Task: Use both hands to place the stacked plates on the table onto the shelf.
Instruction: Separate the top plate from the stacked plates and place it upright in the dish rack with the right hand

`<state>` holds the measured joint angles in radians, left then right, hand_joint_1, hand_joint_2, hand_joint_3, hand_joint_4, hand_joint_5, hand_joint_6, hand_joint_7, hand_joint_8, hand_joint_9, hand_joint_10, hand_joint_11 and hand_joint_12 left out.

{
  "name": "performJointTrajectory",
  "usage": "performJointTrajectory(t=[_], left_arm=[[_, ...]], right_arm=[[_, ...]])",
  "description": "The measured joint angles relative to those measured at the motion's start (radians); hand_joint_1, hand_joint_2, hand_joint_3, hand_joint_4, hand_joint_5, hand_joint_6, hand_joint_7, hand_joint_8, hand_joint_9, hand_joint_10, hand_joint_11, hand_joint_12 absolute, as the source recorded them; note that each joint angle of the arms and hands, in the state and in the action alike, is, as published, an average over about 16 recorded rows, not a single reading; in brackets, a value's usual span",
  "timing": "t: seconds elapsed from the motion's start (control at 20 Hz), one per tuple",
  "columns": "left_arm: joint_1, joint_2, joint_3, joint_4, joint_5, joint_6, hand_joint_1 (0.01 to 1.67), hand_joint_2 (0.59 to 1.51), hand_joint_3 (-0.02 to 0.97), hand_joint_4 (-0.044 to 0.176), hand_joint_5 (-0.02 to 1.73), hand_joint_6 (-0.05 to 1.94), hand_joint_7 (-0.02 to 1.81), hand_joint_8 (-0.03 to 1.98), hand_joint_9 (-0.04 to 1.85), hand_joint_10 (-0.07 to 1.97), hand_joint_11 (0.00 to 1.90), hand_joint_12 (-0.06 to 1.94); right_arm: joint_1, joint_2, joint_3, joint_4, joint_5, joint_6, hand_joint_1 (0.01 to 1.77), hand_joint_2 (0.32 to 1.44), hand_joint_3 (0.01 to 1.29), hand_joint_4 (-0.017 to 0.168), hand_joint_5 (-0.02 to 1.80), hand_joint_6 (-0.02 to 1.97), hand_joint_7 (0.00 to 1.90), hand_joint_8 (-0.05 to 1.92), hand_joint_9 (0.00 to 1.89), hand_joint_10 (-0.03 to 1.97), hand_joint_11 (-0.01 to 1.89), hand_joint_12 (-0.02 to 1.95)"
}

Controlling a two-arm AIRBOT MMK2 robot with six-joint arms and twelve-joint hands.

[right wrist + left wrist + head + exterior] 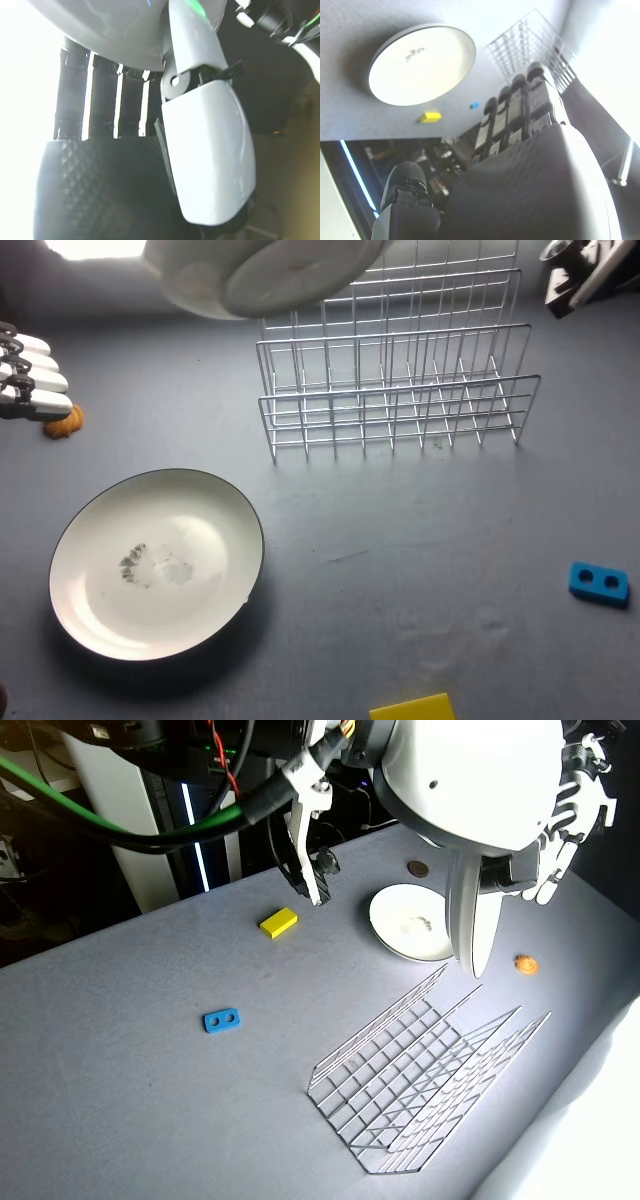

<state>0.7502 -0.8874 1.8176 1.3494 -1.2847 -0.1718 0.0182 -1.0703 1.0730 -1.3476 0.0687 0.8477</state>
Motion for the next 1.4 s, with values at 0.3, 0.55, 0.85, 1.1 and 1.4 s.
performJointTrajectory(t=[0.3, 0.55, 0.85, 1.1, 1.4], left_arm=[[0.004, -0.009, -0.001, 0.016, 0.002, 0.007, 0.01, 1.127, 0.017, -0.002, 0.02, 0.01, 0.02, 0.0, 0.02, 0.01, 0.02, -0.01], [0.029, -0.028, -0.004, 0.034, 0.007, 0.018, 0.01, 1.127, 0.017, -0.002, 0.02, 0.01, 0.02, 0.0, 0.02, 0.01, 0.02, -0.01], [0.075, -0.06, -0.006, 0.048, 0.025, 0.032, 0.01, 1.13, 0.017, -0.002, 0.02, 0.01, 0.02, 0.0, 0.02, 0.01, 0.02, -0.01], [0.12, -0.084, -0.008, 0.057, 0.05, 0.041, 0.01, 1.132, 0.017, -0.002, 0.02, 0.01, 0.02, 0.0, 0.02, 0.01, 0.02, -0.01], [0.151, -0.105, -0.011, 0.066, 0.08, 0.043, 0.01, 1.135, 0.018, -0.001, 0.02, 0.01, 0.02, 0.0, 0.02, 0.01, 0.02, -0.01]], right_arm=[[-0.02, 0.003, 0.06, 0.003, -0.028, 0.062, 1.35, 1.03, 0.01, -0.006, 0.87, 1.07, 0.97, 0.91, 1.0, 1.04, 0.86, 1.25], [-0.042, 0.004, 0.099, 0.004, -0.039, 0.093, 1.34, 1.04, 0.01, -0.006, 0.86, 1.06, 0.96, 0.92, 0.99, 1.06, 0.86, 1.26], [-0.074, -0.007, 0.133, 0.006, -0.054, 0.124, 1.34, 1.05, 0.01, -0.006, 0.85, 1.06, 0.95, 0.93, 0.97, 1.09, 0.85, 1.27], [-0.104, -0.031, 0.171, 0.008, -0.068, 0.177, 1.34, 1.05, 0.01, -0.006, 0.85, 1.06, 0.95, 0.93, 0.96, 1.12, 0.85, 1.27], [-0.155, -0.073, 0.236, 0.01, -0.079, 0.263, 1.34, 1.05, 0.02, -0.006, 0.85, 1.06, 0.95, 0.92, 0.96, 1.13, 0.86, 1.28]])
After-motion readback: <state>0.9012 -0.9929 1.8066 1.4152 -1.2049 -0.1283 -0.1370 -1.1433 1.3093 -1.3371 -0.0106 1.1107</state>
